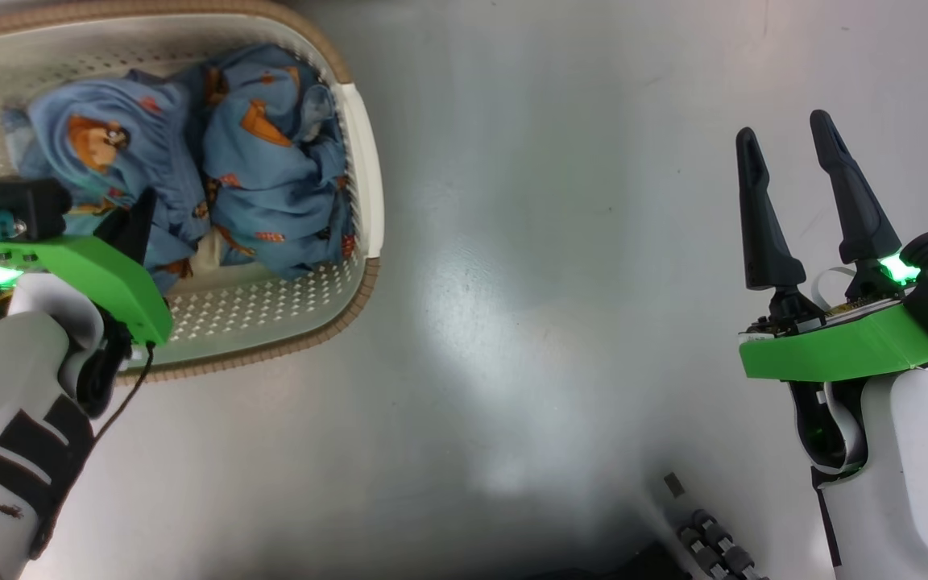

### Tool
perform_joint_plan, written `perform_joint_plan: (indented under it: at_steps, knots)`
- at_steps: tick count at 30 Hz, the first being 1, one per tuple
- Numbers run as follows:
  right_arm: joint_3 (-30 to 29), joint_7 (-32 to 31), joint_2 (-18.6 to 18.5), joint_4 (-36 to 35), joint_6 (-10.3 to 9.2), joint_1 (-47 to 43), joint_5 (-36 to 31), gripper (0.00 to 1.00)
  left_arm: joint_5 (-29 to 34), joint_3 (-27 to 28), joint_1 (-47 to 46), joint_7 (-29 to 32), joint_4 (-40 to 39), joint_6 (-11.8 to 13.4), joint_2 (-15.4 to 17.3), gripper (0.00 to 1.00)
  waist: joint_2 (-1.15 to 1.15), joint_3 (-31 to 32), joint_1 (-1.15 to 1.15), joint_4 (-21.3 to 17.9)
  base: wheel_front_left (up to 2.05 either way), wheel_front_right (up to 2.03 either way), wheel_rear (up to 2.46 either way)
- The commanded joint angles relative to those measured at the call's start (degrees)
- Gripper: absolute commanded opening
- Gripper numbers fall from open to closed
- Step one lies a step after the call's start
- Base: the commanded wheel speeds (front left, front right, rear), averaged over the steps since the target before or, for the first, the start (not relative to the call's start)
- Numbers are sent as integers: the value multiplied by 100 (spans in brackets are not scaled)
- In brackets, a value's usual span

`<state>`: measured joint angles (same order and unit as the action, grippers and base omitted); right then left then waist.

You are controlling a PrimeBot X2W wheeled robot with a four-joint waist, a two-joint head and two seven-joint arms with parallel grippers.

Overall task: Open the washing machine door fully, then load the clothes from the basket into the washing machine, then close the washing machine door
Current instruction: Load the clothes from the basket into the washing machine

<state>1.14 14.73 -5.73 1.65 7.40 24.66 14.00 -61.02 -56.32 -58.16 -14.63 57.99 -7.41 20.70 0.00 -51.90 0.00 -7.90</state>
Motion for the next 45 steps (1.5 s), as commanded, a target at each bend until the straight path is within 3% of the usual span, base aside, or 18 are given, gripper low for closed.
perform_joint_plan:
  at_steps: [1, 8, 27, 45]
  knots:
    - [96, 27, 21, -105, 9, -185, -32, 100, -62, 206, -33, -37, -62, -8, 243, 0, 0, 90, 0, 93, 0, 0, 0]
    - [44, 27, -6, -31, 9, -187, -28, 100, 198, 902, 225, -37, -354, -8, 225, 0, 0, 440, 0, 296, 0, 0, 0]
    - [103, 27, -240, 439, 9, -584, 126, 100, 1920, 3147, 1934, -37, -1668, -8, -165, 0, 0, 2235, 0, 658, 0, 0, 0]
    - [-41, 27, -469, 676, 9, -1670, 377, 100, 3032, 4488, 3799, -37, -3156, -8, -509, 0, 0, 3844, 0, 706, 0, 0, 0]
